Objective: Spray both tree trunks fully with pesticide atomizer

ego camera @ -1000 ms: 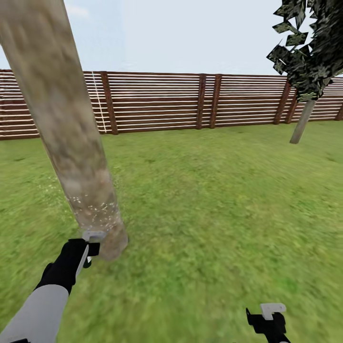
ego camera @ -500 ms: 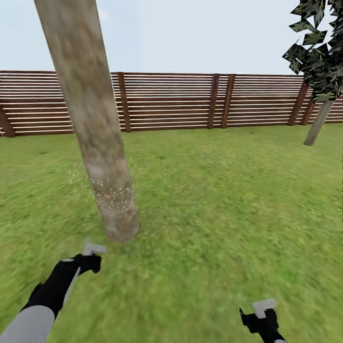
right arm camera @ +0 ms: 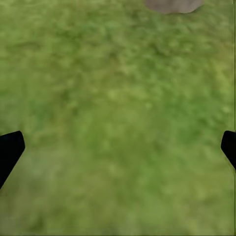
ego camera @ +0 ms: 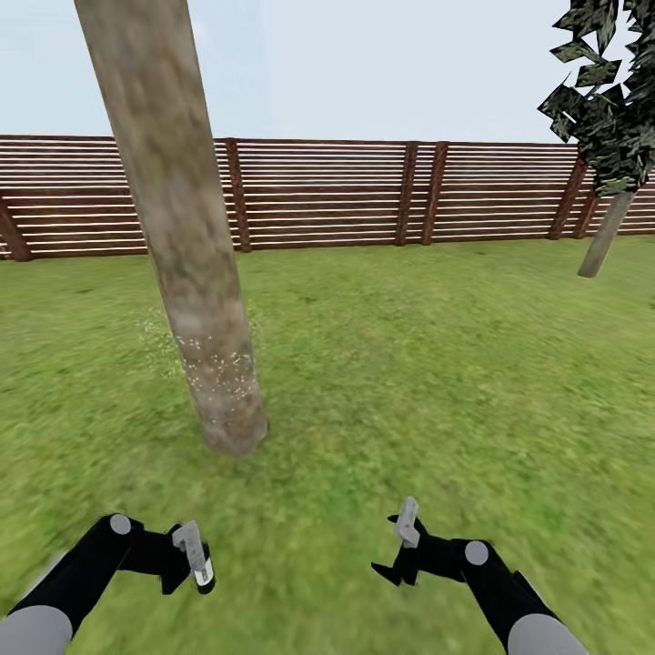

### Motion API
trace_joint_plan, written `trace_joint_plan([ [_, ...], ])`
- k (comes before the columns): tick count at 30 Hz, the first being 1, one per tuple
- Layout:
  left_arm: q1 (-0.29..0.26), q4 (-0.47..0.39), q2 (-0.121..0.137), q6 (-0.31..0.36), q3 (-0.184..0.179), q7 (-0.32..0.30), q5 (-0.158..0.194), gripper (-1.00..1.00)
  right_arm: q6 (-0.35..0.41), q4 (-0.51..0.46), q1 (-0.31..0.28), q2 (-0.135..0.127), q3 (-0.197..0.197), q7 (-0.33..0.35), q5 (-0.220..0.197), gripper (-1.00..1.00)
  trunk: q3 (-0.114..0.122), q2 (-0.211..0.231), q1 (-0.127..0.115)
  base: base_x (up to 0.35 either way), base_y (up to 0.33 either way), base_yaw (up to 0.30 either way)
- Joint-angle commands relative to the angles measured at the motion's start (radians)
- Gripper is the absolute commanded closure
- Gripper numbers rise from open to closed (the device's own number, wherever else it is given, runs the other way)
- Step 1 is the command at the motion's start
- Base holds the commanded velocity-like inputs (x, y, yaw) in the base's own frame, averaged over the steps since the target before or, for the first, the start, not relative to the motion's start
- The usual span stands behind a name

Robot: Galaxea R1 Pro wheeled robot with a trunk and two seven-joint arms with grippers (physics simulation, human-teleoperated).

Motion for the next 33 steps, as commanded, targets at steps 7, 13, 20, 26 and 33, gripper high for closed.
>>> trace_joint_plan([
  [7, 0.004, 0.019, -0.04, -0.035, 0.038, -0.02, 0.01, 1.0, 0.0, -0.024, 0.0, 0.04, -0.039, 0.034, 0.005, -1.0, 0.0, 0.0, 0.0, 0.0, 0.0, 0.0],
  [13, -0.006, 0.02, -0.074, -0.051, 0.004, -0.022, 0.009, 1.0, 0.0, -0.031, 0.0, 0.063, -0.014, 0.036, 0.002, -1.0, 0.0, 0.0, 0.0, 0.0, 0.0, 0.0],
  [20, -0.011, 0.017, -0.164, -0.05, -0.148, -0.03, -0.049, 1.0, 0.002, -0.035, -0.001, 0.109, 0.178, 0.037, 0.003, 1.0, 0.0, 0.0, 0.0, 0.0, 0.0, 0.0],
  [26, -0.013, 0.008, -0.193, -0.048, -0.22, -0.031, -0.07, 1.0, 0.005, -0.092, -0.002, 0.137, 0.251, 0.101, 0.004, 1.0, 0.0, 0.0, 0.0, 0.0, 0.0, 0.0],
  [33, -0.014, 0.004, -0.221, -0.038, -0.268, -0.03, -0.071, 1.0, 0.036, -0.133, -0.003, 0.15, 0.283, 0.11, 0.003, 1.0, 0.0, 0.0, 0.0, 0.0, 0.0, 0.0],
])
